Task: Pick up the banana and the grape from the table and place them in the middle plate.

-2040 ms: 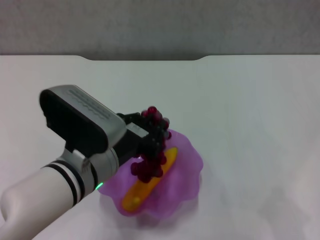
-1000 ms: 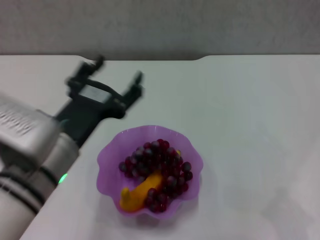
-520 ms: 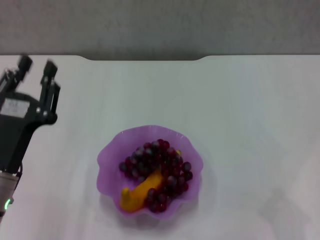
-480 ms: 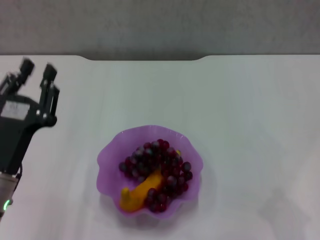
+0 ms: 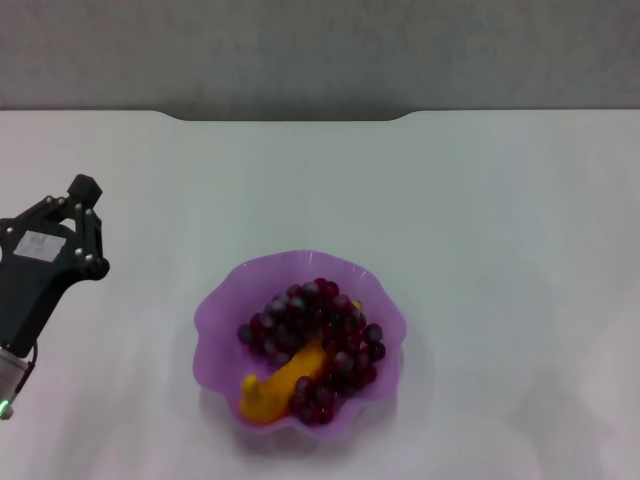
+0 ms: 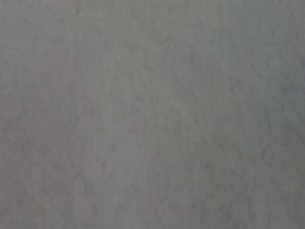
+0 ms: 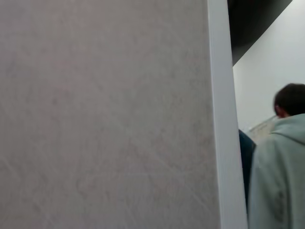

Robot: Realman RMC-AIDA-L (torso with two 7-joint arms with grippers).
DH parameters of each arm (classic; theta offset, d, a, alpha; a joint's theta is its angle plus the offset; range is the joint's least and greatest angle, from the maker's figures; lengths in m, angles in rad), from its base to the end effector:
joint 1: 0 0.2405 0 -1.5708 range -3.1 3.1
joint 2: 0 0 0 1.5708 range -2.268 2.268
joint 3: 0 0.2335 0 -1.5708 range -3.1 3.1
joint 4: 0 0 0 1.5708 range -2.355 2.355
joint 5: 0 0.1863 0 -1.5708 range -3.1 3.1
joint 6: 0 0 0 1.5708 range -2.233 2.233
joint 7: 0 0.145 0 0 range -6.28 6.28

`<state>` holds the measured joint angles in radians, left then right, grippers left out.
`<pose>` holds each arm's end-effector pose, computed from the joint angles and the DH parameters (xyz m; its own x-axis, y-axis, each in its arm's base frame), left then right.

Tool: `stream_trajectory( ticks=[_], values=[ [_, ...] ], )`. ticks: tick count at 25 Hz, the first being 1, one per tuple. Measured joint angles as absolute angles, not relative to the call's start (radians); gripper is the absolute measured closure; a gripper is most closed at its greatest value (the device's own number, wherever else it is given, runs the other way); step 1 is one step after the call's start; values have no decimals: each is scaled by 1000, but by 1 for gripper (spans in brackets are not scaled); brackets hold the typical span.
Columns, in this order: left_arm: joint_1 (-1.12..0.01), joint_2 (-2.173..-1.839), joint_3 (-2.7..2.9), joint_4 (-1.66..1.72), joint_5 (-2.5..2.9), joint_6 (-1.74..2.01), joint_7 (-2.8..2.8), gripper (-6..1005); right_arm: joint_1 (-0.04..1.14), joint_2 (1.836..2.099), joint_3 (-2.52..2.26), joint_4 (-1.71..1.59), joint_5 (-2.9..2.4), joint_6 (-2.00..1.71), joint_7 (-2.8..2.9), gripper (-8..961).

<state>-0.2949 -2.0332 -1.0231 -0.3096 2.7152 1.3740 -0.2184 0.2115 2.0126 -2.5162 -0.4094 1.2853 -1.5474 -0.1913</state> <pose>-0.2650 0.2809 0.0197 0.6445 -0.2342 0.7279 0.6421 -0.3511 -0.6815 0.3040 0.2482 0.0640 0.7642 0.3204 -0.5598 -0.6313 0.1937 -0.7510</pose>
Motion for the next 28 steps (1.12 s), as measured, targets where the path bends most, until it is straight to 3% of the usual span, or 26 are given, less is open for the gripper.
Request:
stream_trajectory(
  ticks=[1,7,28],
  values=[
    [-299,-2034,-1029,-299,2713,1374,-220,929,214,2013,-2517,-409,1285,-1547,-187,953],
    [-301,-2038,-1039,-288,2662,1354,-225,980,219,2013,-2517,-407,1286,-1544,-168,953],
    [-314,-2039,-1041,-285,2612,1217,-229,980,241,2013,-2517,-407,1293,-1482,-167,953]
  ],
)
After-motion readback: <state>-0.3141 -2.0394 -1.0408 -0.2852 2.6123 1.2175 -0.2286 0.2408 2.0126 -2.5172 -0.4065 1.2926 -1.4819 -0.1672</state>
